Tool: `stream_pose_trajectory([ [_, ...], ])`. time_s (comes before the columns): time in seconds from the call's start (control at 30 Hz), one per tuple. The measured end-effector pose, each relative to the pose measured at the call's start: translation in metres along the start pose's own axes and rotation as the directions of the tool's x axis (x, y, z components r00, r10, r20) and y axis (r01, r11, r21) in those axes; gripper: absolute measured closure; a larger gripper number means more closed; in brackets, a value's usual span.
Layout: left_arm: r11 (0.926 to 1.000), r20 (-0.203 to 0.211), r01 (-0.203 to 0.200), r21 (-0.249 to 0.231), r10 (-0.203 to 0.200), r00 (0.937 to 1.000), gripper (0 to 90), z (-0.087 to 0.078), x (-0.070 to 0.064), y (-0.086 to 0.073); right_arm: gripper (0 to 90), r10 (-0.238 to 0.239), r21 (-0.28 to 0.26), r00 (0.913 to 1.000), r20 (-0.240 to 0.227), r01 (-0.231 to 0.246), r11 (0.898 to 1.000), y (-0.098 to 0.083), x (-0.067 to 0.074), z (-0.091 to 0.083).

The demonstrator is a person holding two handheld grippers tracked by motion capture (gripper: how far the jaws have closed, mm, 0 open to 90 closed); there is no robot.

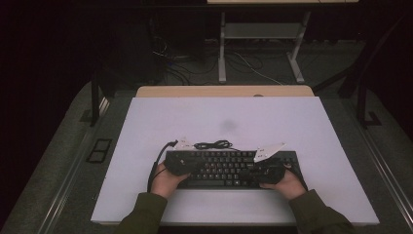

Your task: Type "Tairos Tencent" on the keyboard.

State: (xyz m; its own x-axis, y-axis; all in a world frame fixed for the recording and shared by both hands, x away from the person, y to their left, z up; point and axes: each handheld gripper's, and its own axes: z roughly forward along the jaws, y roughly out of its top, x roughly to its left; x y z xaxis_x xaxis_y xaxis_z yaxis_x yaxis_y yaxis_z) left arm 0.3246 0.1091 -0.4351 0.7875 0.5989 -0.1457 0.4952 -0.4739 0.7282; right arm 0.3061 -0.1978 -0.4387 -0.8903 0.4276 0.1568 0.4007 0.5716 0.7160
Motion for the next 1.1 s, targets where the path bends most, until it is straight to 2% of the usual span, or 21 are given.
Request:
stream_pose_trajectory([
  [0.57,0.9988,0.013,0.012,-0.048,-0.011,0.9999,88.0,-0.009,0.0,0.001,89.5,0.002,-0.001,1.0,0.001,-0.002,1.0,0.0,0.0,0.0],
  [0.8,0.9966,0.016,0.007,-0.082,-0.006,0.9999,70.1,-0.02,0.002,-0.005,89.5,0.005,-0.003,1.0,0.001,-0.005,1.0,0.0,0.0,0.0],
  [0.93,0.995,0.006,-0.009,-0.099,0.01,0.9999,54.4,-0.027,0.005,-0.01,89.5,0.005,-0.004,1.0,0.001,-0.005,1.0,0.0,0.0,0.0],
  [1.1,0.9925,-0.001,-0.013,-0.122,0.013,0.9999,41.2,-0.037,0.009,-0.018,89.5,0.005,-0.004,1.0,0.002,-0.005,1.0,-0.001,0.0,0.0],
])
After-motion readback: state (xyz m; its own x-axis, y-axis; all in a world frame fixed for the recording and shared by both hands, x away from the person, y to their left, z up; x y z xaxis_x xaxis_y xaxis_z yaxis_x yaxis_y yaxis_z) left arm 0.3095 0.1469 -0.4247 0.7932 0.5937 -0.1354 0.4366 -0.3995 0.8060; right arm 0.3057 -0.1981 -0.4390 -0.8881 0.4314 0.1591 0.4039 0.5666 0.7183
